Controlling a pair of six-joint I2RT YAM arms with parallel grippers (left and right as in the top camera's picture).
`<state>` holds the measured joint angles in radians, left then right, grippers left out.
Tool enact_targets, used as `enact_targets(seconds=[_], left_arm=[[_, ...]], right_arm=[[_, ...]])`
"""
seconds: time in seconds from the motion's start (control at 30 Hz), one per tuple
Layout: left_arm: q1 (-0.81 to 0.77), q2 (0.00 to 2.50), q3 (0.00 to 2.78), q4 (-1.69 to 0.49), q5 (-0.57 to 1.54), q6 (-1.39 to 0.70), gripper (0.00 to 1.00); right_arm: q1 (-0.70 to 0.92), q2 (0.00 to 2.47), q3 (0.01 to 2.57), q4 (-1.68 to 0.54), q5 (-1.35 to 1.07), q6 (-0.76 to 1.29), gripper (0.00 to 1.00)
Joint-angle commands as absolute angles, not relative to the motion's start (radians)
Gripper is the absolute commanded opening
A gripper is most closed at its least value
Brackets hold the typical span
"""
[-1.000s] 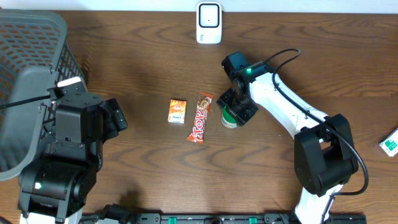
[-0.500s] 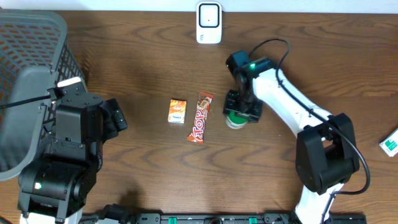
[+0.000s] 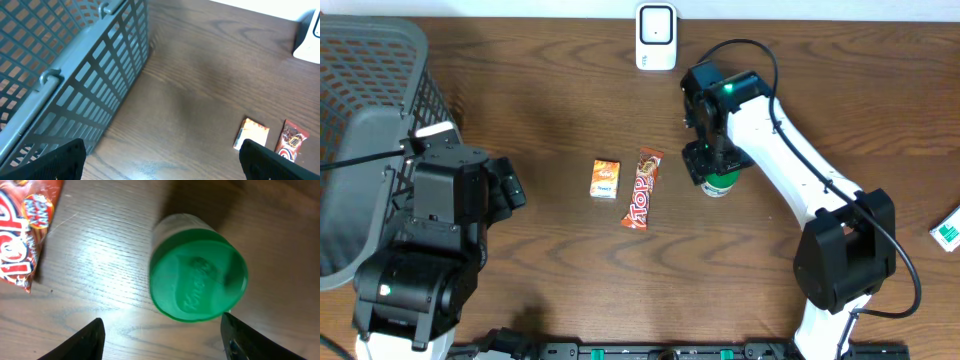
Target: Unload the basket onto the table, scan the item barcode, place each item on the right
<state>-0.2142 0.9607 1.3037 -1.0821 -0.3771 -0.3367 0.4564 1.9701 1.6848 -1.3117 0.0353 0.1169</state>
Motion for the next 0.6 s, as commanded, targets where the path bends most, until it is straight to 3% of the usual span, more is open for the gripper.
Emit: enact_targets(seconds=[0.0,0.1,0.3,0.43,0.57], left_arm=[[-0.215,0.973,1.313,-1.092,-0.393,-0.339,0.98],[-0.215,0.977,1.313,-1.095,-0.393,-0.339,0.98],[-0.215,0.980,1.313,-1.095,-0.393,-0.339,0.98],[-0.215,0.981,1.313,-1.095,-0.393,-0.342,0.98],[-0.215,0.980,1.313,-1.098,-0.393,-0.354,0.98]], right_arm=[[0.479,1.966,1.697,-1.308,0.059,0.035,0.72],[0.485,1.966,1.698,-1.302,0.065,0.066,0.81],[0.487,1.965,1.758,-1.398,0.054,0.336,0.99],[0.466,1.965,1.799,-1.478,-0.008,0.717,0.99],[0.431,1.966,1.769,-1.456,-0.110,0.966,0.99]])
